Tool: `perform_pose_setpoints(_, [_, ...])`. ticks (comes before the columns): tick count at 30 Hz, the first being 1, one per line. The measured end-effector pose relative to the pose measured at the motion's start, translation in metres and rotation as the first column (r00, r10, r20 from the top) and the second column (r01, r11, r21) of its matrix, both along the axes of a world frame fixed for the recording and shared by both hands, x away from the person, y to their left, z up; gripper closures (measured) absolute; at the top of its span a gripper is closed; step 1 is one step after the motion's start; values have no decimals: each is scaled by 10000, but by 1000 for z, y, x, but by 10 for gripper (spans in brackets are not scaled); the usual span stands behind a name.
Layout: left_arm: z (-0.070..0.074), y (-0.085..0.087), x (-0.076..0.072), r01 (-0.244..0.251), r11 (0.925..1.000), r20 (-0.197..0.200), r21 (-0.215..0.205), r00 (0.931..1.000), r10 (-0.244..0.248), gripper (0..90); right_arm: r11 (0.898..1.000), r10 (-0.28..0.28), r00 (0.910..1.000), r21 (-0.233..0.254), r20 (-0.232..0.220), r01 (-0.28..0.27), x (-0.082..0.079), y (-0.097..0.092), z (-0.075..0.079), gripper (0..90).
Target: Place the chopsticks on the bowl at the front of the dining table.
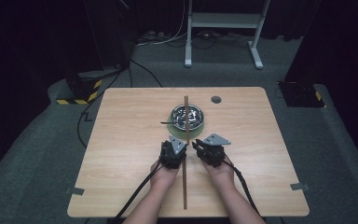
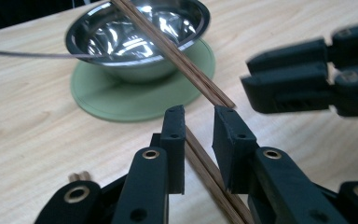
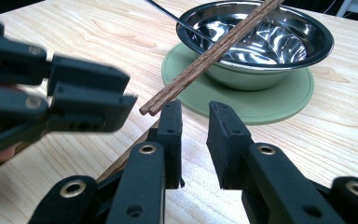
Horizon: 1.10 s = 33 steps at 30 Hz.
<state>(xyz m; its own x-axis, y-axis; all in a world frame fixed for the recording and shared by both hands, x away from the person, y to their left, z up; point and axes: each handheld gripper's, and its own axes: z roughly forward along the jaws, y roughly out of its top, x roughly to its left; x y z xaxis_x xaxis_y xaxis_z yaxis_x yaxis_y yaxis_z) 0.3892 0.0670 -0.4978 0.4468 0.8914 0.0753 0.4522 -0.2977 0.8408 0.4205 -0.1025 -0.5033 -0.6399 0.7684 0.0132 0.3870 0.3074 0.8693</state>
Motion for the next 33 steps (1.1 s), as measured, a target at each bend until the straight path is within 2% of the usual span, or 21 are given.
perform_pose_setpoints(7, [-2,-4,-4,79,10000,-22,16,10000,-79,777,10000,-9,10000,30,-30,9,0,-1,0,750])
perform_pose_setpoints(13, [-3,-6,-4,205,9996,60,190,9998,-207,796,10000,-26,10000,30,-46,26,1,-2,0,751])
perform_pose_setpoints(16, [-4,-8,-4,142,9999,49,91,9999,-142,804,10000,-49,10000,69,-78,50,0,-2,0,751])
perform_pose_setpoints(25, [-3,-7,-1,174,9997,40,165,9998,-175,840,10000,-20,10000,63,-62,21,1,-2,0,751])
perform_pose_setpoints(28, [-3,-8,-1,171,9998,57,38,9998,-171,841,10000,-29,10000,83,-77,30,1,-2,0,751])
perform_pose_setpoints(33, [-2,-6,-5,286,9993,129,238,9995,-289,838,9999,-33,10000,101,-59,34,1,-2,0,752])
